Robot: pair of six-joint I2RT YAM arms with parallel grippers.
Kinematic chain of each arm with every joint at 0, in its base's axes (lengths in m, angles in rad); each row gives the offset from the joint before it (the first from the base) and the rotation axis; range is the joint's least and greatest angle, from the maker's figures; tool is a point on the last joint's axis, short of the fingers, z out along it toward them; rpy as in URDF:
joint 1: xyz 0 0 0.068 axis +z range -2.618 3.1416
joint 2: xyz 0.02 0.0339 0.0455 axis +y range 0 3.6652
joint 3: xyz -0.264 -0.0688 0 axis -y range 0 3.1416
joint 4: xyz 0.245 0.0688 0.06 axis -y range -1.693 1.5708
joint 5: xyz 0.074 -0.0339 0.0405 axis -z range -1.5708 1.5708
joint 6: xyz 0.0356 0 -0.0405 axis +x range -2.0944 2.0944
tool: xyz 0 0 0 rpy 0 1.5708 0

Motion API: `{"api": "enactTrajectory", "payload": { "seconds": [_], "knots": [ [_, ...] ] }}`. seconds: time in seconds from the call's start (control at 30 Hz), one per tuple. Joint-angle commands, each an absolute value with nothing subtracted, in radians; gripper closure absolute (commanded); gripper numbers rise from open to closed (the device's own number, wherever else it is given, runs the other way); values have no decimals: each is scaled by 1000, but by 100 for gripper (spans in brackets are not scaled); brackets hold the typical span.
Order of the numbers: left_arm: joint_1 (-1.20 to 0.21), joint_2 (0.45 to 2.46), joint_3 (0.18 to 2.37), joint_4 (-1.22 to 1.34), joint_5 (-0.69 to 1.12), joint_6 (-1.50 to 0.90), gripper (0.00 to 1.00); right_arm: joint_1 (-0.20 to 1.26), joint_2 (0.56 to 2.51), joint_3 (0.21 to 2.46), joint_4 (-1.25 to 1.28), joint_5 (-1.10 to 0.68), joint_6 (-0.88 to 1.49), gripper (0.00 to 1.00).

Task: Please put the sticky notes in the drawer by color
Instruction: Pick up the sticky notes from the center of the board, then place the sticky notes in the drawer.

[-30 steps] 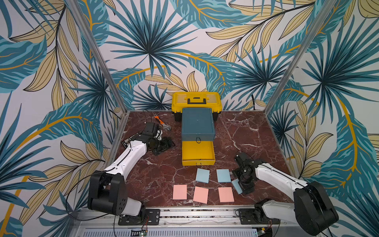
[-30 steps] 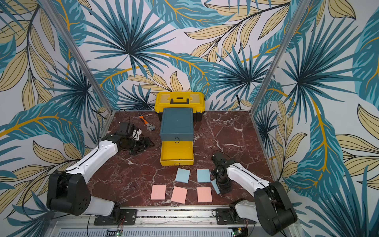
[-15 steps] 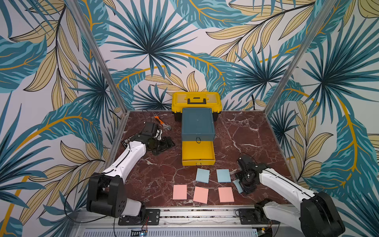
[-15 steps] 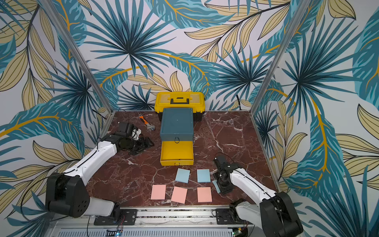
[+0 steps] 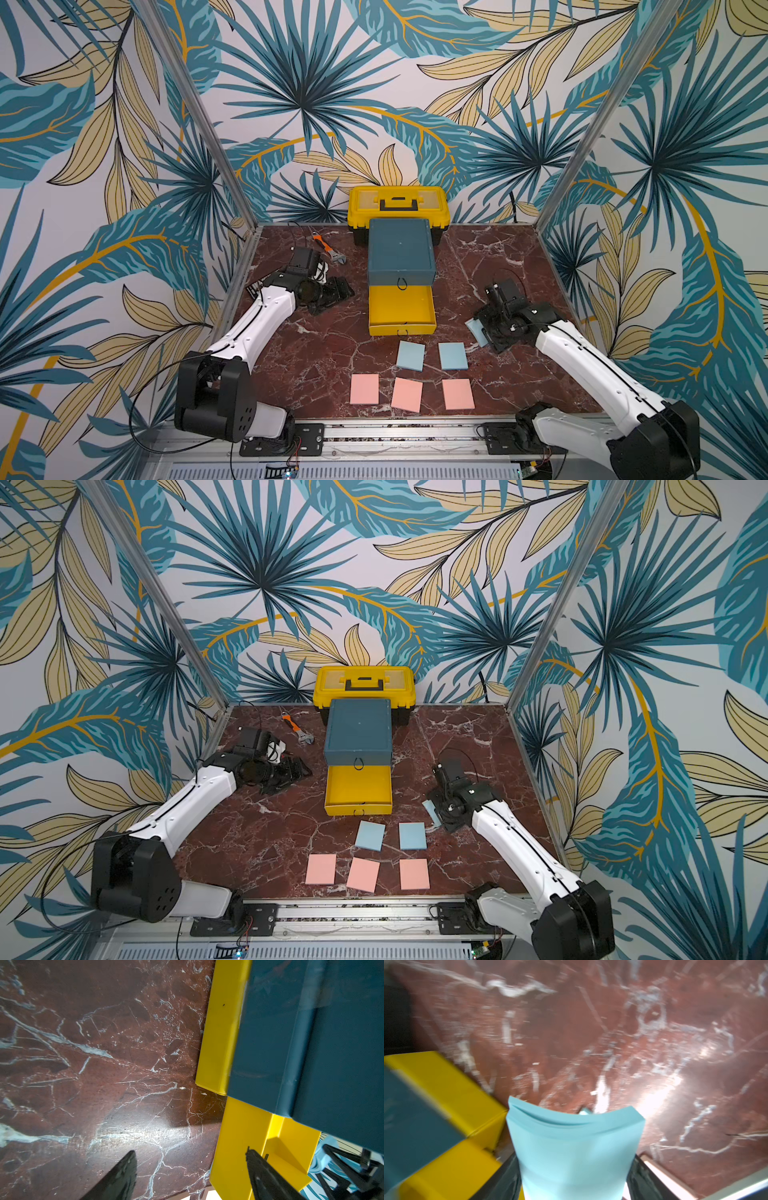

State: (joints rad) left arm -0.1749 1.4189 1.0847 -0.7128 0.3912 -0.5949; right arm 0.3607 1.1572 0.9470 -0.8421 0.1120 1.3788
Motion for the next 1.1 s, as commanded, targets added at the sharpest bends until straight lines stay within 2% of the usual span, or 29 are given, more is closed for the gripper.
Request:
{"api": "enactTrajectory", "payload": {
  "seconds": [0.0, 0.43, 1.07],
  "knots": [
    [-167, 1388, 1090, -715, 379, -600, 16, 393, 1191, 1038, -882, 141, 1294, 25],
    [-167, 1369, 1087, -735, 354, -610, 16, 625, 1485, 1462, -822, 183, 1034, 25],
    [-166, 1365, 1080, -776, 335, -607, 16, 753, 1586, 1433, -708, 226, 956, 25]
  ]
}}
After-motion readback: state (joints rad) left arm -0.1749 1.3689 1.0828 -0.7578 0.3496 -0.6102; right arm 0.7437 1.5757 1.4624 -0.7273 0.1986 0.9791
